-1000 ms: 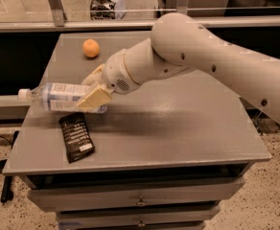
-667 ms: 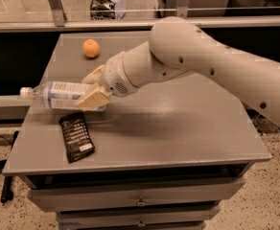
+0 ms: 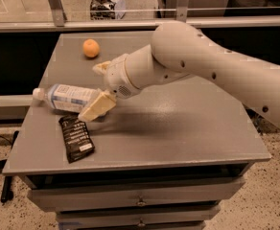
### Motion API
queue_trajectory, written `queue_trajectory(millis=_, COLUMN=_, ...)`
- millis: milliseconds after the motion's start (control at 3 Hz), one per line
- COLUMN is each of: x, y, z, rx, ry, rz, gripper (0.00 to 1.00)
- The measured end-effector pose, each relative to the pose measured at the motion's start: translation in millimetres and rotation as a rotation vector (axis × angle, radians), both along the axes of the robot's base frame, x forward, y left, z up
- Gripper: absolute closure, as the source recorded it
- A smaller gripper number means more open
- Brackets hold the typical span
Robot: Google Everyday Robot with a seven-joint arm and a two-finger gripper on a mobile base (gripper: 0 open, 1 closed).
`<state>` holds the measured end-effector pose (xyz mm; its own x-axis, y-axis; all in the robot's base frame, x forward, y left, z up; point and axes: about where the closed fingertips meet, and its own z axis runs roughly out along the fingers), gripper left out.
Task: Move blue plastic bottle near rxbar chocolate
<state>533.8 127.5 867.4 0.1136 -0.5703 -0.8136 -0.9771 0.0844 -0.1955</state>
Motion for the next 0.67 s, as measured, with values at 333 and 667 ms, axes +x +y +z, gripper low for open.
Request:
queue_trajectory(millis=333, x=0.0, y=-1.4, z=-1.4, rx=-0.004, ry=-0.002, rz=-0.001, gripper=0.0)
queue_trajectory(millis=667, x=2.8, y=-21.8, z=-0.7, rx=-0.012, ry=-0.006, rz=-0.008, gripper=0.0)
